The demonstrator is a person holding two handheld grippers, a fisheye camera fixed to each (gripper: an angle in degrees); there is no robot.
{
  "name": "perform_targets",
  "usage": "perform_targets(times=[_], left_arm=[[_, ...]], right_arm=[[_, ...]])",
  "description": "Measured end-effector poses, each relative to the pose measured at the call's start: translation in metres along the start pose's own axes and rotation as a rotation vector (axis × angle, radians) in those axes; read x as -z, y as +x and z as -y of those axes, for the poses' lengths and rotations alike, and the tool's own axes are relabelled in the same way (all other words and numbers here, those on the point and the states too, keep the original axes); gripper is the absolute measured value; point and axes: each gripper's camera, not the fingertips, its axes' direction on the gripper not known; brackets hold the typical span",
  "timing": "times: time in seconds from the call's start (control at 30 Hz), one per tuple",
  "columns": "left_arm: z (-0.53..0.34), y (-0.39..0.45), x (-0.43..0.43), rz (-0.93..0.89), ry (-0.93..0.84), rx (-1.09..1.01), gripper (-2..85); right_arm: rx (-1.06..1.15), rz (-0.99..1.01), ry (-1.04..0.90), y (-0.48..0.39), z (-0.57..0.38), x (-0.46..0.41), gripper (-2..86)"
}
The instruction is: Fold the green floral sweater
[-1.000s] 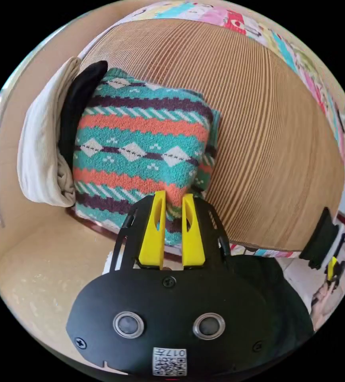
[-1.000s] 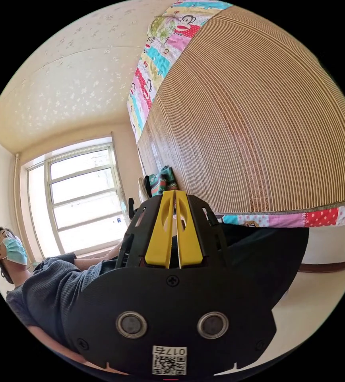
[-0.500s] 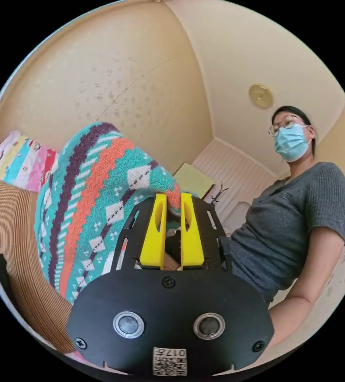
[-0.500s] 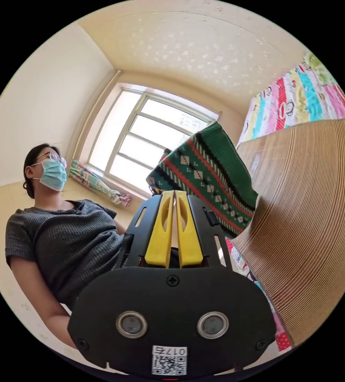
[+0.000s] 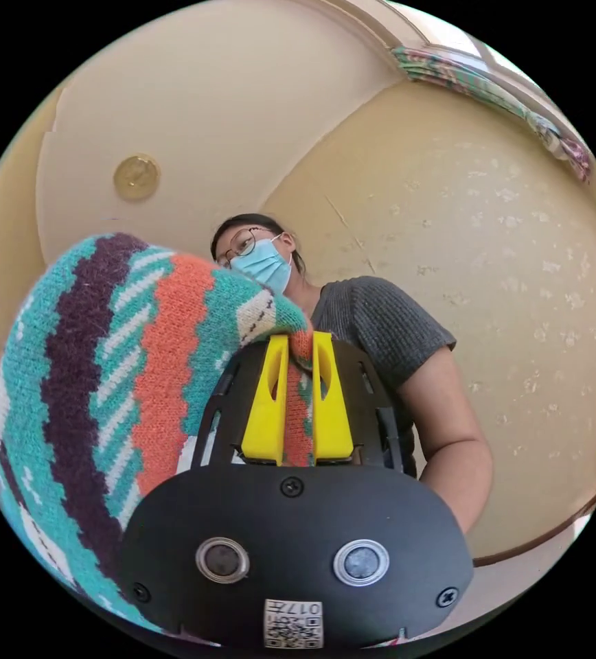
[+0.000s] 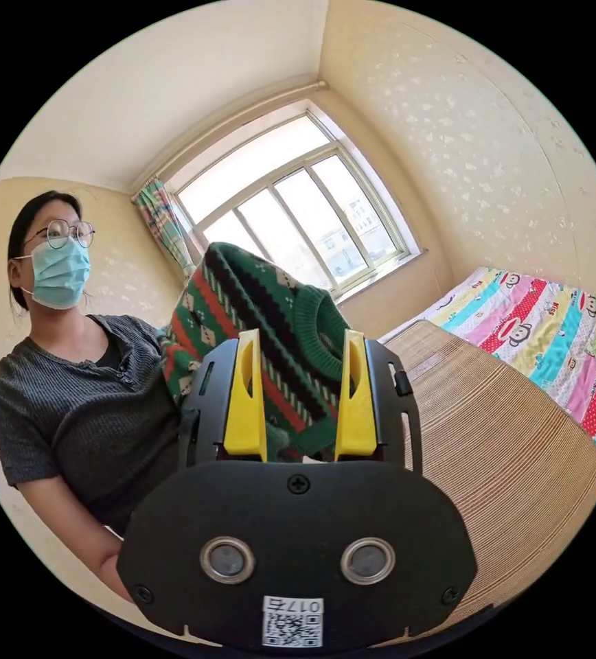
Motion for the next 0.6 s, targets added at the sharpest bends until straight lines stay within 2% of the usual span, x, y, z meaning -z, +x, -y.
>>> perform_targets(times=[0.03,0.13,0.27,0.33,0.4,0.5,0.57,0.6], left_arm=[[-0.021,-0.019,-0.016,-0.063,0.046,0.030,6.0],[-0.071,-0.057,-0.049,-0.195,0.166,0.076,6.0],[-0.117,-0.095,-0.096,-0.274,0.173,0.125,6.0],[-0.134,-0.111,-0.110,-0.278,0.155,0.150,6.1],[-0.145,-0.120,-0.117,-0.241,0.116,0.170,6.1],[-0.148,-0.119,-0.113,0.038,-0.028,0.246,6.1],[-0.147,-0.117,-0.110,0.349,-0.192,0.374,6.2],[-0.146,-0.116,-0.110,0.429,-0.240,0.407,6.2]], right_arm=[[0.008,0.083,0.003,0.016,-0.007,-0.013,19.3],[0.008,0.156,0.020,0.046,-0.023,-0.043,23.0],[0.074,0.270,-0.055,0.052,-0.032,-0.084,21.8],[0.180,0.365,-0.022,0.039,-0.039,-0.094,10.7],[0.133,0.257,0.021,0.033,-0.042,-0.087,6.1],[0.025,-0.018,0.042,0.014,-0.035,-0.069,4.3],[-0.040,-0.189,0.048,0.002,-0.026,-0.062,3.9],[-0.083,-0.272,0.064,-0.005,-0.020,-0.060,3.8]])
